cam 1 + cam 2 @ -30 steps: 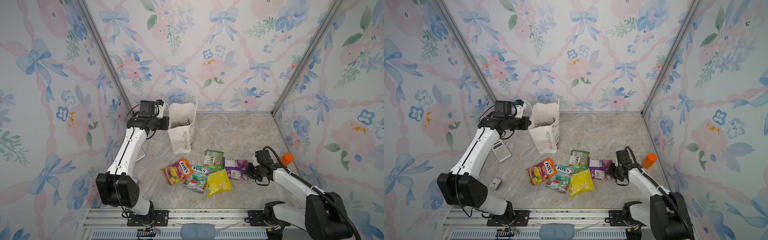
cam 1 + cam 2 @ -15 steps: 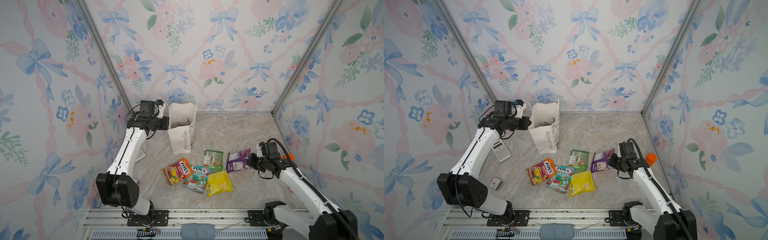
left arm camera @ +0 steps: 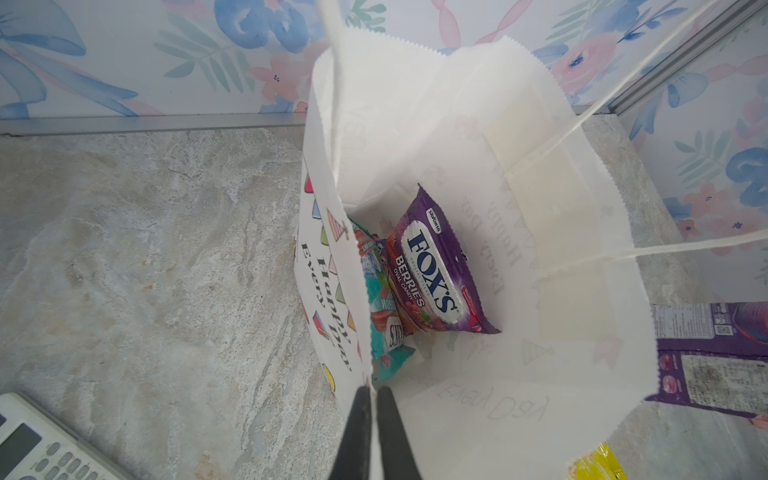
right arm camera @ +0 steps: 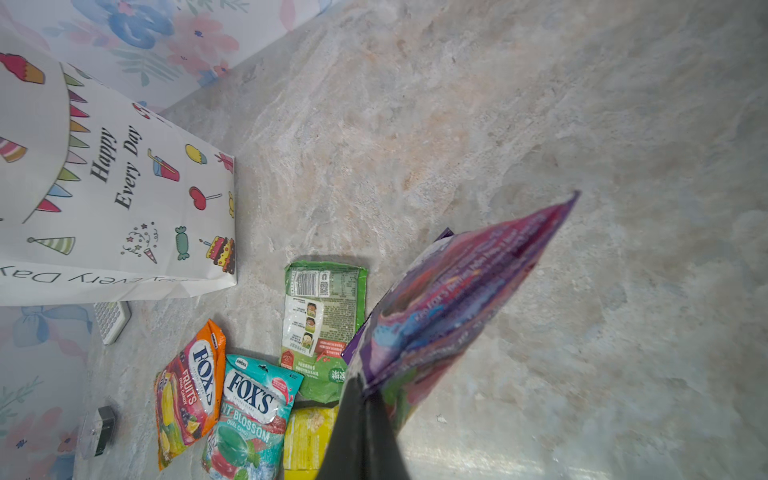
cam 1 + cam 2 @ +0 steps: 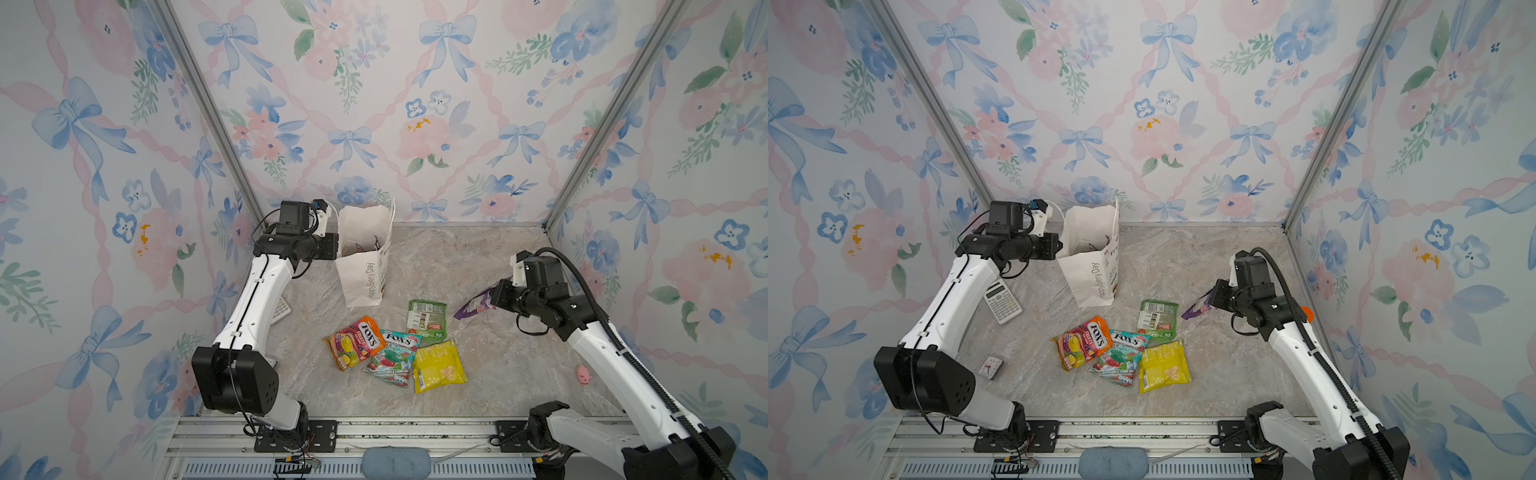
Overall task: Place the snacks into the paper bag
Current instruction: 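Carry the purple bag with the right gripper toward the white bag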
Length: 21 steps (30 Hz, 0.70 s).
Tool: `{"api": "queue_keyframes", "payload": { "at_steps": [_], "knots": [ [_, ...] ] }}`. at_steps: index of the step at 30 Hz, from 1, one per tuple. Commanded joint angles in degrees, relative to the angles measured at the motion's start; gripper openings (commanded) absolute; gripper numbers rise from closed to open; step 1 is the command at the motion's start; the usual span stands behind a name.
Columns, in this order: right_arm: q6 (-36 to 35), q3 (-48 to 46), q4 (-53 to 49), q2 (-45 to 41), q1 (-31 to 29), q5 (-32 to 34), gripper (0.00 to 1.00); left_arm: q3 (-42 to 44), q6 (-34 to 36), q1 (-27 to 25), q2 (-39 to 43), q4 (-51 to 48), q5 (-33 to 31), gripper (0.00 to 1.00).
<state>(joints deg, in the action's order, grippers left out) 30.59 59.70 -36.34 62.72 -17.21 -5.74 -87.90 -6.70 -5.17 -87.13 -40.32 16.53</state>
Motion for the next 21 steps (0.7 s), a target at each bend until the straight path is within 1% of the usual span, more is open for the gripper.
{"api": "queue_keyframes", "payload": {
  "at_steps": [1,8,12,17,21],
  "knots": [
    [-1.4,4.8,3.3,2.1,-3.2,0.9,0.00,0.6,0.0,0.1,-0.5,0.3,0.9,0.00],
    [-4.7,15.9,4.3,8.9,-12.1,3.3,0.00,0.6,0.0,0.0,-0.4,0.3,0.9,0.00],
    [-5.2,21.8,4.6,12.6,-16.6,2.6,0.00,0.7,0.0,-0.1,-0.5,0.3,0.7,0.00],
    [-8.0,30.3,2.8,16.6,-22.3,2.5,0.00,0.7,0.1,-0.1,-0.6,0.3,0.7,0.00],
    [-9.7,36.1,2.6,19.6,-25.7,1.5,0.00,0.6,0.1,0.0,-0.8,0.3,0.8,0.00]
  ]
}}
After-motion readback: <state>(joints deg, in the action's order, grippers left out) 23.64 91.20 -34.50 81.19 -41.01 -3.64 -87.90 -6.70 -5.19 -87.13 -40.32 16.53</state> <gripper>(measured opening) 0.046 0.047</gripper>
